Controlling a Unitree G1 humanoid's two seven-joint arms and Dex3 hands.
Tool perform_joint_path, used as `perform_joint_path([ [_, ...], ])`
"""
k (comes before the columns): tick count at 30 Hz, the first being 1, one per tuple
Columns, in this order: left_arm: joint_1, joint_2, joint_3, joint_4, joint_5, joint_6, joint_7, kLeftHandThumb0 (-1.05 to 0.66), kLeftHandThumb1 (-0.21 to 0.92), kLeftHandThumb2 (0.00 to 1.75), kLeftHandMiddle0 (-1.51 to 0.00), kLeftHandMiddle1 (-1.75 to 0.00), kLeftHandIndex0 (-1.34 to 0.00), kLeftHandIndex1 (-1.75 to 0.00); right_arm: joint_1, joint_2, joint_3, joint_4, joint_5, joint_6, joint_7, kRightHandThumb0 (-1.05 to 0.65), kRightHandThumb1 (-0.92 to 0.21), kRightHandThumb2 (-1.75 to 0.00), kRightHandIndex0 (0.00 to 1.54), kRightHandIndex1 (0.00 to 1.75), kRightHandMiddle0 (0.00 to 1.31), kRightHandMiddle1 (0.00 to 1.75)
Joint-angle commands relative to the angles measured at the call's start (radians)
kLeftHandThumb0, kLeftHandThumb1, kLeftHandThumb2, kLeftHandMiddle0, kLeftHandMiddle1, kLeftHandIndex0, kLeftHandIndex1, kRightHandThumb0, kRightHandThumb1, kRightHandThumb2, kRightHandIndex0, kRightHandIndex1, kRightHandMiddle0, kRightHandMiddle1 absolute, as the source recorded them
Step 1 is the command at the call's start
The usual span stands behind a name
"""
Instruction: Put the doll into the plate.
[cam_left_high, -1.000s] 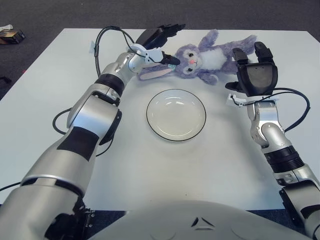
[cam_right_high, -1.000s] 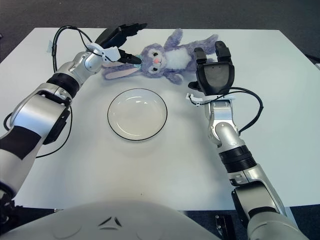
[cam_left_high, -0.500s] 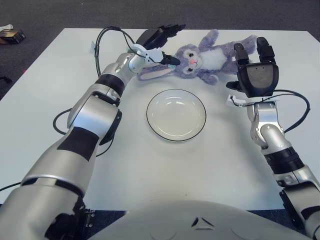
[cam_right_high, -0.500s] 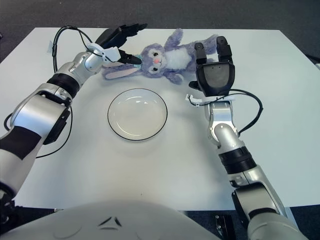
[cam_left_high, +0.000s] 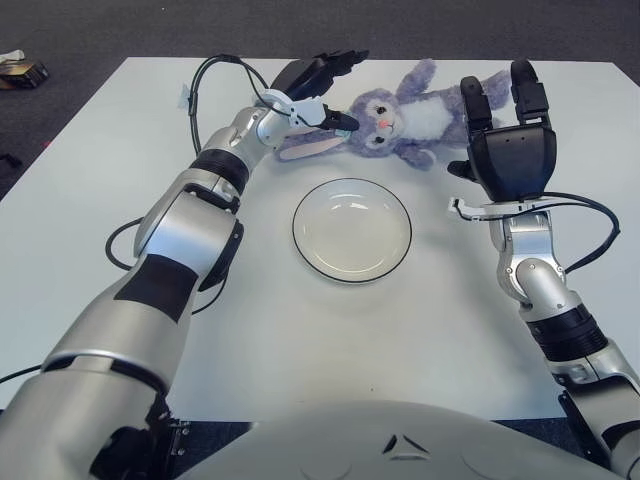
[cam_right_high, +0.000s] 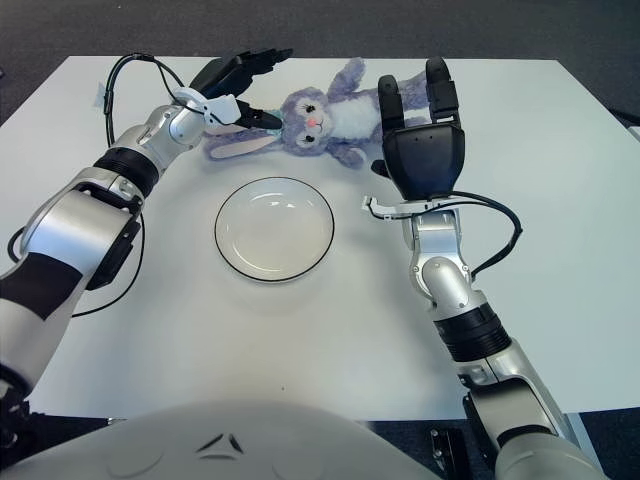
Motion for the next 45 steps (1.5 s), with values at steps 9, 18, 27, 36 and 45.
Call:
perform_joint_path([
  [9,0.015,0.009,-0.008,-0.008,0.011,0.003,0.017,-0.69,0.92,0.14,-0.32,0.0,-0.42,0.0,-0.108,-0.014,0.006,0.205,0.088,-0.053,-0.082,-0.65,-0.87,0.0,0.13,0.0,0.27,0.01],
  [18,0.017,0.009,-0.013,-0.008,0.013,0.0,0.025,-0.68,0.92,0.14,-0.33,0.0,-0.42,-0.01,-0.19,-0.029,0.025,0.292,0.145,-0.067,0.065,-0.7,-0.84,-0.01,0.12,0.0,0.24,0.0],
  [27,0.019,0.008,-0.014,-0.009,0.009,-0.001,0.027,-0.67,0.92,0.14,-0.33,0.0,-0.43,-0.01,-0.254,-0.038,0.045,0.357,0.186,-0.068,0.16,-0.76,-0.85,-0.01,0.08,0.0,0.17,0.0],
  [36,0.021,0.009,-0.014,-0.009,0.008,-0.001,0.028,-0.66,0.92,0.15,-0.33,0.0,-0.43,-0.01,-0.292,-0.04,0.05,0.423,0.242,-0.081,0.176,-0.79,-0.86,0.0,0.06,0.0,0.16,0.0],
  [45,0.022,0.01,-0.013,-0.009,0.007,-0.002,0.029,-0.66,0.92,0.15,-0.33,0.0,-0.44,-0.01,-0.351,-0.032,0.067,0.555,0.313,-0.105,0.18,-0.79,-0.85,0.0,0.04,0.0,0.15,0.0],
])
